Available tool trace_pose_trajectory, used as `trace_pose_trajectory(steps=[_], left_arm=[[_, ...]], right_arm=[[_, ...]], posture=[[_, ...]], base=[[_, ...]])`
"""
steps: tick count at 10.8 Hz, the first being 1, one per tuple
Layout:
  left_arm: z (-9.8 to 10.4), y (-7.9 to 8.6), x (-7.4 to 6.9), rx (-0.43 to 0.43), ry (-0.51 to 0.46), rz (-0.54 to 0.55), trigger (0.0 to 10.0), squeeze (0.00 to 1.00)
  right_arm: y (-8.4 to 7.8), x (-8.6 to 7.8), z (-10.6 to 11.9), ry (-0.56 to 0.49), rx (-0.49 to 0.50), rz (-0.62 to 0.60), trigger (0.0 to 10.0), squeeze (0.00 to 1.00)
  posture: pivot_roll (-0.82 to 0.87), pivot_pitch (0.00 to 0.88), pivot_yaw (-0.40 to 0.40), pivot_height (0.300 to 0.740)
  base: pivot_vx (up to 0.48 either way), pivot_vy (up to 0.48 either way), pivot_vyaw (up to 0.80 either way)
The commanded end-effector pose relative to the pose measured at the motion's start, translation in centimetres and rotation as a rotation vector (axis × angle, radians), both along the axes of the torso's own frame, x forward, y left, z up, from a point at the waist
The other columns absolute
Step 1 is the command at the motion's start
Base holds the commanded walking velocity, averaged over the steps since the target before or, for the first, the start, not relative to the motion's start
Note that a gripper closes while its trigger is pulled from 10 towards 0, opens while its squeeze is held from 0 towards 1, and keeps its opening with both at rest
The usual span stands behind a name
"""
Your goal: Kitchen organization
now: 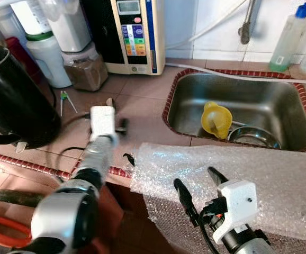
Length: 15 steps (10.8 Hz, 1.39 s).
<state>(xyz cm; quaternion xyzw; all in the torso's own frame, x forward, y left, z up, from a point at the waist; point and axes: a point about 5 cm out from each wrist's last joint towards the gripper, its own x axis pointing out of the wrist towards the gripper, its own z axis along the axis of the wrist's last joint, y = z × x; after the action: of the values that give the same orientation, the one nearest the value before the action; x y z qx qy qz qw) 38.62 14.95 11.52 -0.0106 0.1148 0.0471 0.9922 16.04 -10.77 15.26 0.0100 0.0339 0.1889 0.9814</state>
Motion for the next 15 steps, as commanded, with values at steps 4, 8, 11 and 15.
trace_pose_trajectory(steps=[4,8,11,15], left_arm=[[-2.6,0.0,-1.1,-0.177,0.15,0.004,0.0,0.0],[-2.3,-3.2,-1.1,-0.241,0.141,-0.232,0.0,0.0],[-2.5,-4.0,-1.4,-0.112,0.121,-0.402,0.0,0.0],[-2.9,-3.4,-1.7,-0.076,0.13,-0.424,0.0,0.0]], right_arm=[[0.2,0.0,0.5,0.001,0.005,0.035,10.0,0.0],[0.1,0.3,0.3,0.002,-0.003,0.04,10.0,0.0],[0.0,0.5,0.3,0.0,-0.009,0.045,10.0,0.0],[0.1,0.9,0.2,-0.005,-0.016,0.053,10.0,0.0]], posture=[[-0.28,0.113,0.123,0.74],[-0.27,0.1,0.127,0.74],[-0.27,0.094,0.125,0.74],[-0.26,0.082,0.122,0.74]], base=[[0.0,0.0,0.0],[0.0,0.0,0.0],[0.0,0.0,0.0],[0.0,0.0,0.0]])
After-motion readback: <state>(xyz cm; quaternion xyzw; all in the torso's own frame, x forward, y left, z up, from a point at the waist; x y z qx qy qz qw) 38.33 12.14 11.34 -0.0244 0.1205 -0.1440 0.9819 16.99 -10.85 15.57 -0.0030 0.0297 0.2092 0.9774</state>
